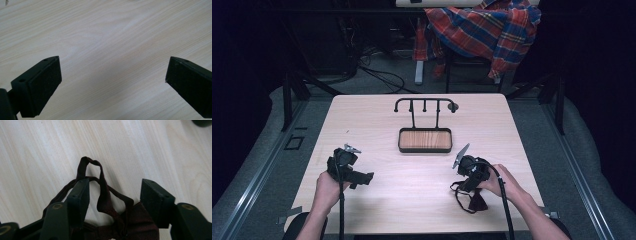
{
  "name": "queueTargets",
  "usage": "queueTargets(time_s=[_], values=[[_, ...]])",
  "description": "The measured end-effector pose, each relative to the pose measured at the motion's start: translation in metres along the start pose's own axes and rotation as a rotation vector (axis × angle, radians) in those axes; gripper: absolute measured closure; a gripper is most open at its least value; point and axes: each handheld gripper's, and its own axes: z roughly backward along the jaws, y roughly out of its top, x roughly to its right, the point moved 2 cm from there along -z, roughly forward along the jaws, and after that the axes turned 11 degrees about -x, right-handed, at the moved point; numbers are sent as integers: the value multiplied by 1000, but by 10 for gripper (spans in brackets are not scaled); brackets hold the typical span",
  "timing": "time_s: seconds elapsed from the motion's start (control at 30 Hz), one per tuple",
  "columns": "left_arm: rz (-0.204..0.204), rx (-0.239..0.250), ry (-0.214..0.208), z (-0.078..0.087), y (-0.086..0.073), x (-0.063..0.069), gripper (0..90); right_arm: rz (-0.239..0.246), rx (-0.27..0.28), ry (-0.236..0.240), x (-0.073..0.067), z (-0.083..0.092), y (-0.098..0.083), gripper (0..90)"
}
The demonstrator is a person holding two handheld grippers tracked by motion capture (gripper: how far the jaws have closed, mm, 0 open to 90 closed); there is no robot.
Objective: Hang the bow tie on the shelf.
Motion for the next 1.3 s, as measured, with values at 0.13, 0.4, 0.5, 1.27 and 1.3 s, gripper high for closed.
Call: queueTargets(time_s=[0.13, 0.4, 0.5, 1.27, 1.3], values=[[0, 1, 4, 0, 0, 0, 5, 20, -33, -3, -5, -4, 1, 480], [-1, 0, 6, 0, 0, 0, 6, 46, -60, -32, -7, -7, 0, 609], [-1, 1, 6, 0, 0, 0, 6, 54, -66, -46, -9, -9, 1, 594], [-3, 2, 8, 0, 0, 0, 6, -55, -49, -138, -3, -5, -5, 838], [-3, 2, 9, 0, 0, 0, 6, -67, -47, -156, -2, -2, -5, 840]])
